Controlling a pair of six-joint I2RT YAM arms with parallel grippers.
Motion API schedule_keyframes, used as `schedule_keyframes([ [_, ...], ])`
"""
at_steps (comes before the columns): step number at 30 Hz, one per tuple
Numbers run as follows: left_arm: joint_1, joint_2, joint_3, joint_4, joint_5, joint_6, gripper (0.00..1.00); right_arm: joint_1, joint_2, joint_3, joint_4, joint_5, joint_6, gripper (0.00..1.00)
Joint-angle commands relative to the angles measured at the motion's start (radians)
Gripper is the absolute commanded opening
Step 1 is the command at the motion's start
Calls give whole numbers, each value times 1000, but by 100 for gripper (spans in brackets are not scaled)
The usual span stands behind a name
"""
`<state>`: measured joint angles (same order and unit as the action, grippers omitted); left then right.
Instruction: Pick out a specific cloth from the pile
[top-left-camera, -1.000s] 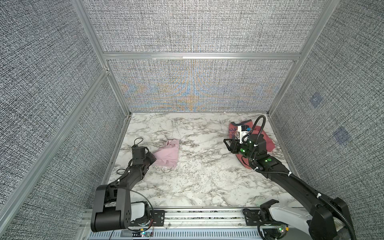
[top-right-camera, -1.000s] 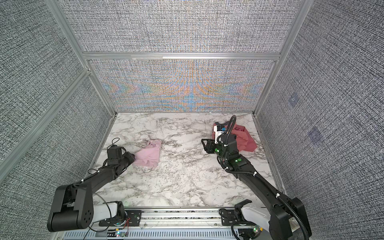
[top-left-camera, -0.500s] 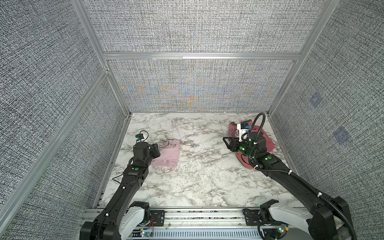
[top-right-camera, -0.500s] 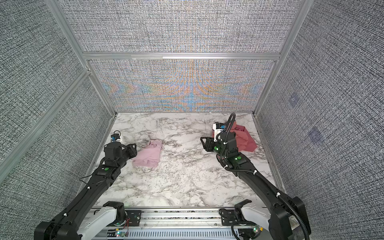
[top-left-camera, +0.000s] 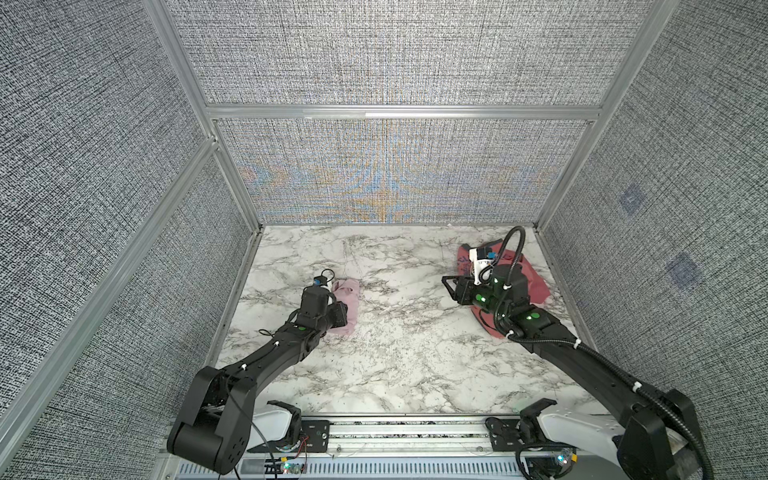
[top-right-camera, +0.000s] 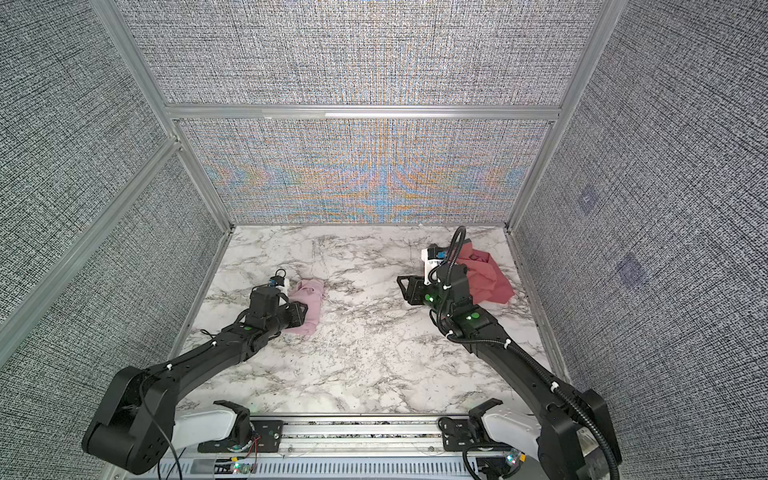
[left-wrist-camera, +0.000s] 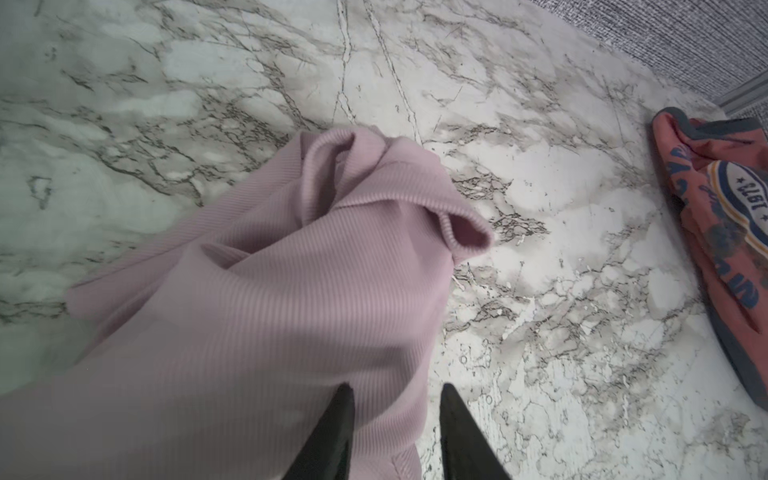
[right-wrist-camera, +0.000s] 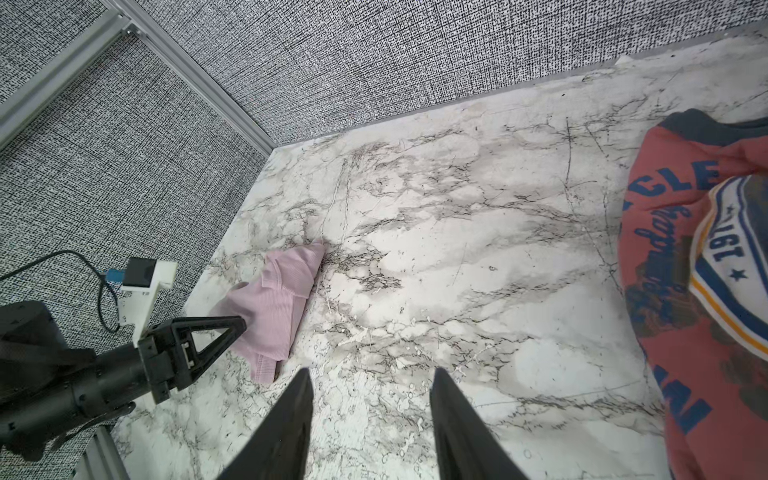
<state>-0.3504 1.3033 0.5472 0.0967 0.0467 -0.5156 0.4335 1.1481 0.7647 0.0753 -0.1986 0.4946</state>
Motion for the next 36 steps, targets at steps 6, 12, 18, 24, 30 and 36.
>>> schedule_keyframes([
  [6, 79, 186, 134, 42, -74, -19, 37, 10, 43, 42, 4, -2, 1, 48],
  [12, 241, 348, 205, 111, 40, -36, 37, 11, 97, 87, -14, -3, -8, 48],
  [18, 355, 470, 327, 120, 90, -48, 36, 11, 137, 130, -26, 13, -17, 48],
  [24, 452, 526, 435, 94, 165, -44, 36, 10, 168, 154, -31, 46, -35, 48],
  [30, 454, 422, 392, 113, 223, 6, 36, -16, 150, 204, -81, 108, -104, 49],
  [36, 377, 184, 270, 115, 33, 127, 39, -111, 91, 172, -117, 280, -208, 50],
])
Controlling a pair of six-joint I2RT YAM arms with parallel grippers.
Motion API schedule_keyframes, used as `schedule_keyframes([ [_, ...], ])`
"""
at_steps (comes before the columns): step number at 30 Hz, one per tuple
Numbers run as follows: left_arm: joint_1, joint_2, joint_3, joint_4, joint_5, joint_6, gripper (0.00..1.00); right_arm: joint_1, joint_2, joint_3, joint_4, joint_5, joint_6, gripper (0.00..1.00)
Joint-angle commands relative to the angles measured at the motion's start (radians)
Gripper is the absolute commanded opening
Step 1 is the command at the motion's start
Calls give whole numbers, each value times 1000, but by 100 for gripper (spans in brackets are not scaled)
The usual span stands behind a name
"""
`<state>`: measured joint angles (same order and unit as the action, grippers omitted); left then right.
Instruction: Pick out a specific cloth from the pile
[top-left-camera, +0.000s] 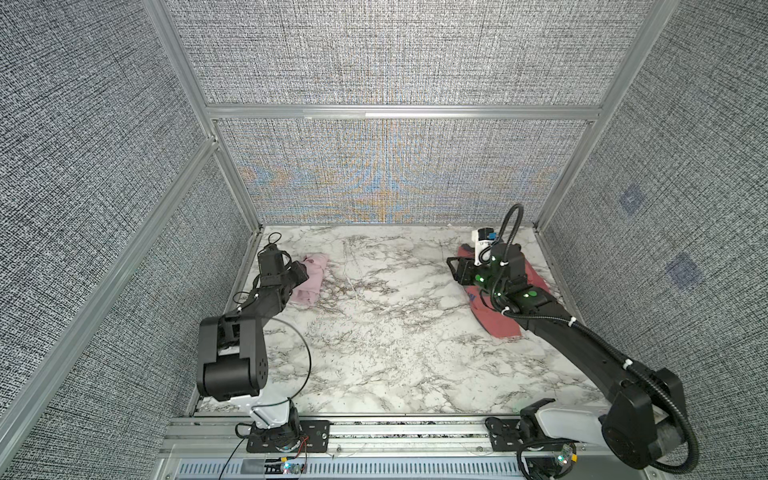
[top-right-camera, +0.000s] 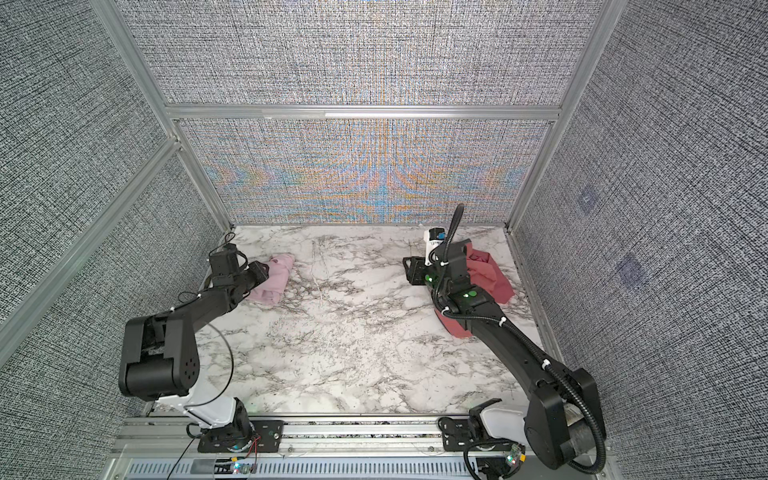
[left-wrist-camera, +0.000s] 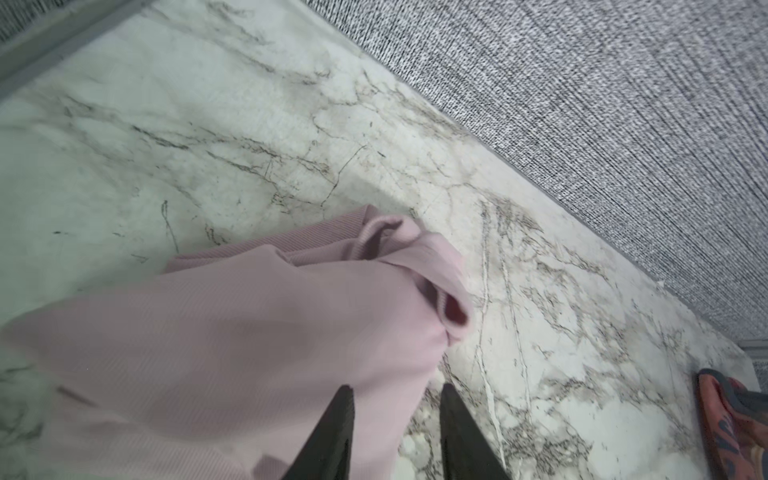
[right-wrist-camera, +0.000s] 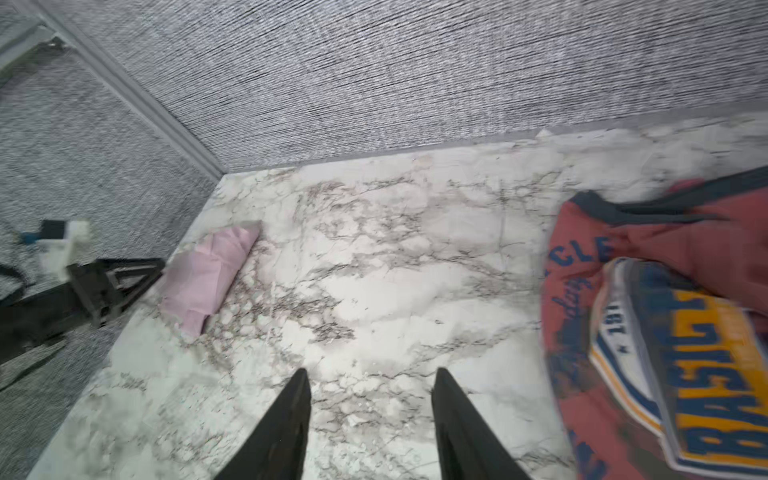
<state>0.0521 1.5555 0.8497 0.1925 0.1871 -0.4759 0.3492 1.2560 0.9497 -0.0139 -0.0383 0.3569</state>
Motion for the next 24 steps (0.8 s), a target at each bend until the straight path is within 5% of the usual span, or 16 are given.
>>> schedule_keyframes([
  [1, -38, -110, -59, 30, -148, 112, 39, -50, -30, -33, -20, 159, -85, 50],
  [9, -59, -274, -308, 285, -351, 293, 46, -172, -107, -310, 240, 468, -187, 55],
  [15, -59, -252, -422, 483, -326, 401, 46, -232, -35, -468, 510, 565, -231, 64],
  [24, -60, -196, -604, 872, -327, 478, 48, -249, 167, -617, 949, 562, -336, 68],
])
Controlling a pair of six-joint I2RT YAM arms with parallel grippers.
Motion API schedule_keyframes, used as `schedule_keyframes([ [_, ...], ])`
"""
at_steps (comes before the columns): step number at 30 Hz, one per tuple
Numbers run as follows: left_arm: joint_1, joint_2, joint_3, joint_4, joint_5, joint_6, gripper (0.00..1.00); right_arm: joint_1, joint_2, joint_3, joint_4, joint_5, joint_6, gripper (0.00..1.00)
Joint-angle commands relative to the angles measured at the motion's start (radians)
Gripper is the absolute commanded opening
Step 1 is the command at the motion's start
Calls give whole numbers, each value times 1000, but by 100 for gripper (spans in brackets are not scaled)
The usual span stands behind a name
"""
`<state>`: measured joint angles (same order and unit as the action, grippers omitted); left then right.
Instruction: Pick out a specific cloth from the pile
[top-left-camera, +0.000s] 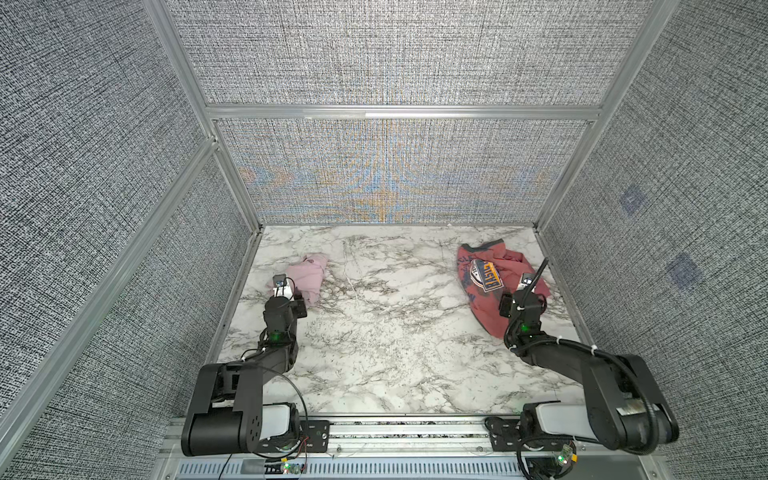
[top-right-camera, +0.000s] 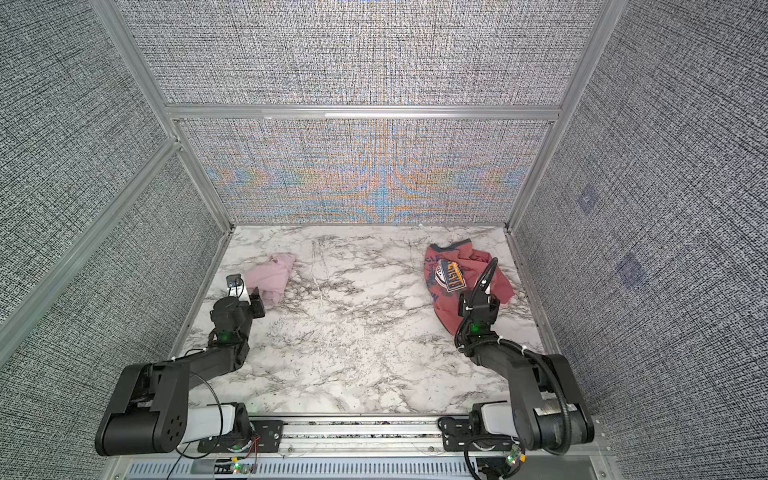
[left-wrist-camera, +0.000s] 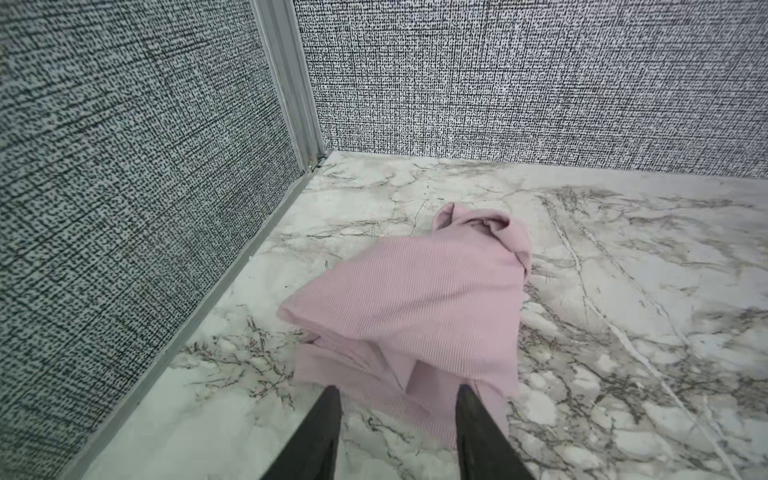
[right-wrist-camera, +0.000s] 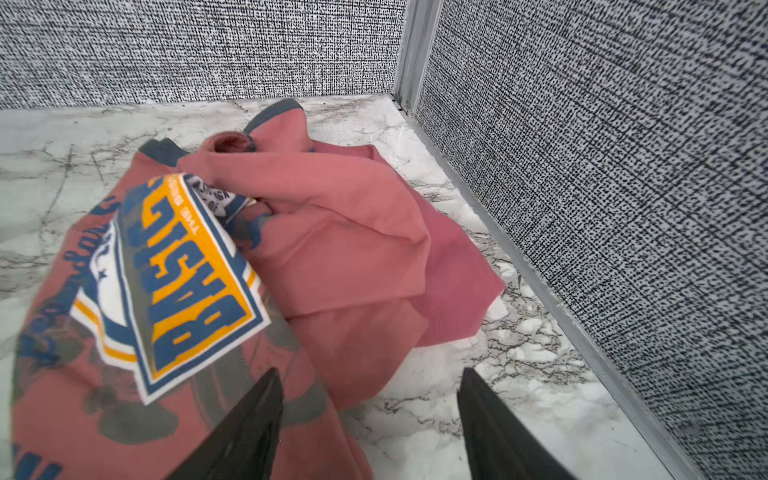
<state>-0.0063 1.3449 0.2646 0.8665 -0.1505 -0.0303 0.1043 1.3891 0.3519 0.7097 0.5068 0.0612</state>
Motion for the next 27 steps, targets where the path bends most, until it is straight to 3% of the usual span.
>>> schedule_keyframes([
  [1, -1, 31, -24, 217, 23, 36, 48, -6, 59, -27, 261, 9, -41, 68],
  [4, -1, 75, -42, 288, 54, 48, 48, -8, 115, -45, 345, -10, -56, 69],
  [6, -1, 99, -64, 346, 62, 46, 48, -20, 94, -42, 304, -36, -34, 69],
  [12, -1, 208, -148, 616, 39, 35, 51, -57, 138, -74, 391, -141, -22, 70],
  [13, -1, 191, -145, 580, 41, 30, 52, -60, 175, -76, 447, -142, -33, 71],
  [15, -1, 187, -123, 533, 40, 29, 53, -68, 142, -47, 326, -168, -17, 73],
  [19, -1, 195, -102, 506, 93, 56, 64, -97, 162, -48, 358, -225, -8, 83],
  [23, -1, 197, -102, 508, 102, 57, 83, -98, 160, -43, 344, -229, -4, 99],
  [27, -1, 197, -101, 509, 102, 57, 96, -99, 159, -44, 347, -231, -4, 99],
])
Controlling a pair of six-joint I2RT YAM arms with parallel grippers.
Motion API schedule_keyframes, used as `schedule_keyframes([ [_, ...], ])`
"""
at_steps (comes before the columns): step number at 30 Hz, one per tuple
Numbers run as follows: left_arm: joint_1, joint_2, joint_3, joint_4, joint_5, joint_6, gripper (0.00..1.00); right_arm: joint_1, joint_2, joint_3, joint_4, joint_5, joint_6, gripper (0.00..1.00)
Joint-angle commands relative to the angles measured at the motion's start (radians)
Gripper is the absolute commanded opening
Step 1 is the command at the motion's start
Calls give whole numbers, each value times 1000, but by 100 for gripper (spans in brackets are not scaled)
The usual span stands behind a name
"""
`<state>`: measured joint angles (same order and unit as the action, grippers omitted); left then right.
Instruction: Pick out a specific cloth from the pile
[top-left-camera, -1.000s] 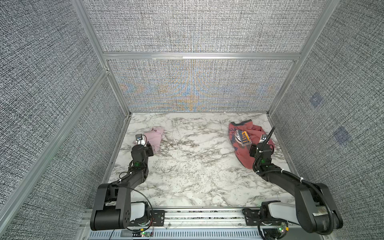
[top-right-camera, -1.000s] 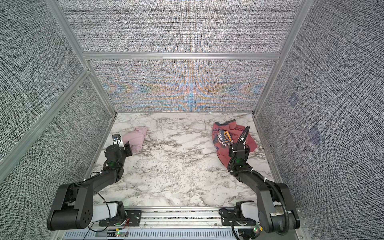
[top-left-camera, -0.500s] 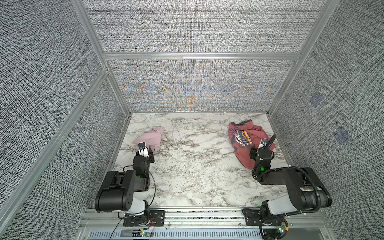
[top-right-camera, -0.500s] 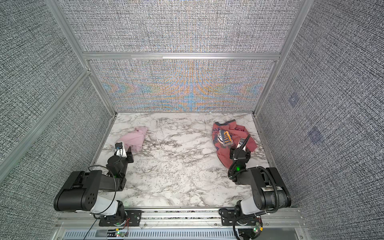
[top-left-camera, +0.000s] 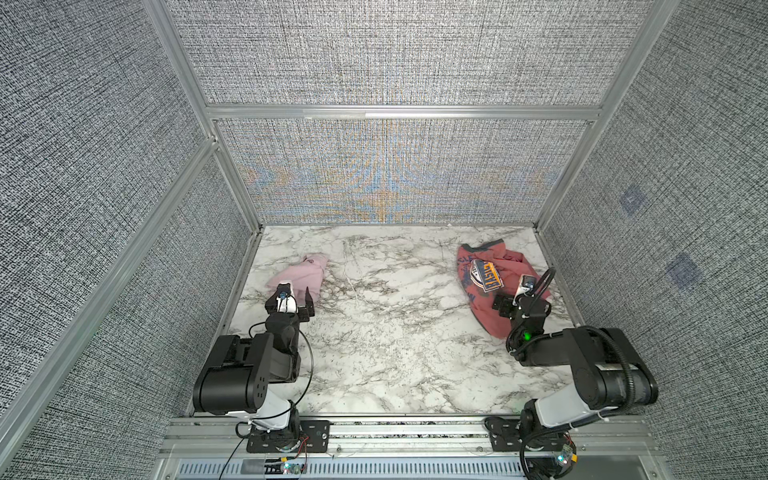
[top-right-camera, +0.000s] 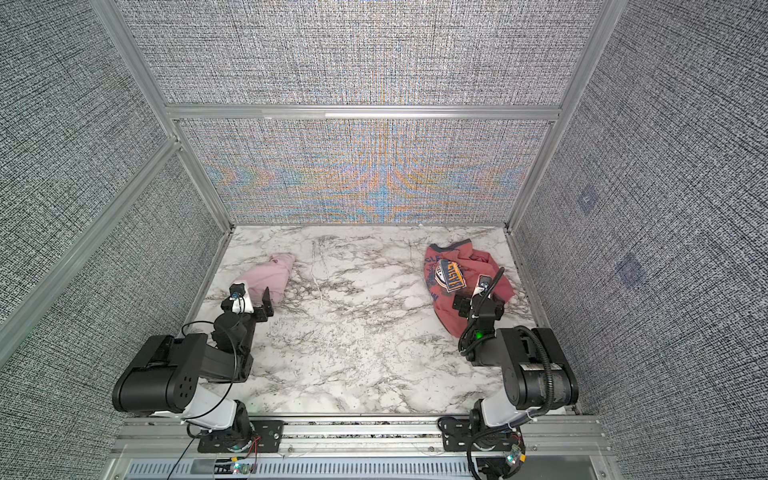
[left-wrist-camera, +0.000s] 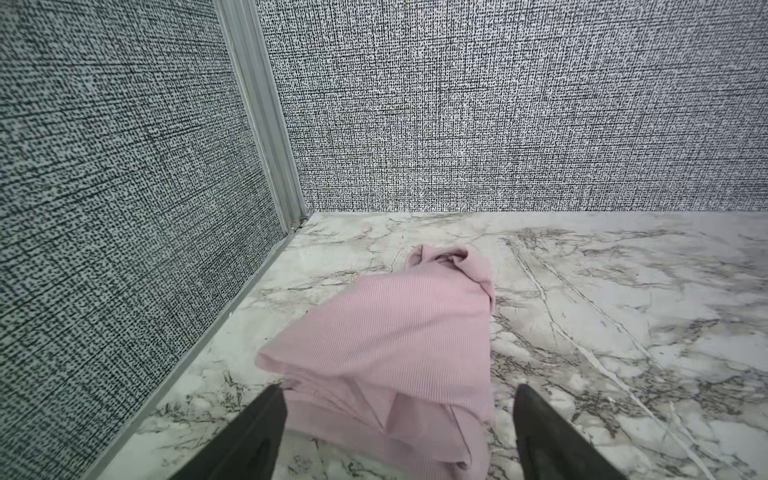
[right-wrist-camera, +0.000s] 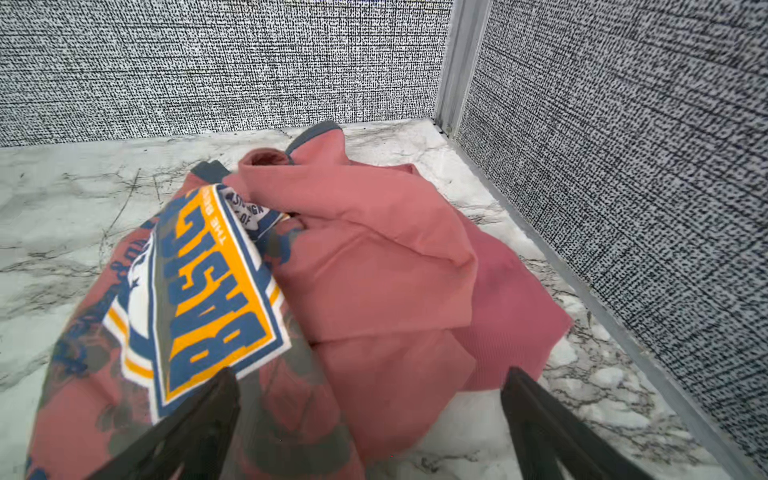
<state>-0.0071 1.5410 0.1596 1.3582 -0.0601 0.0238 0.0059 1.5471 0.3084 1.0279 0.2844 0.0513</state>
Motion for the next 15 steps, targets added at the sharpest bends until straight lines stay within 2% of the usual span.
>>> schedule_keyframes([
  [1, 0, 1, 3, 18, 12, 3, 99, -1, 0, 0, 27, -8, 6, 99],
  [15, 0, 1, 1, 22, 12, 5, 99, -1, 1, -1, 30, -8, 4, 99],
])
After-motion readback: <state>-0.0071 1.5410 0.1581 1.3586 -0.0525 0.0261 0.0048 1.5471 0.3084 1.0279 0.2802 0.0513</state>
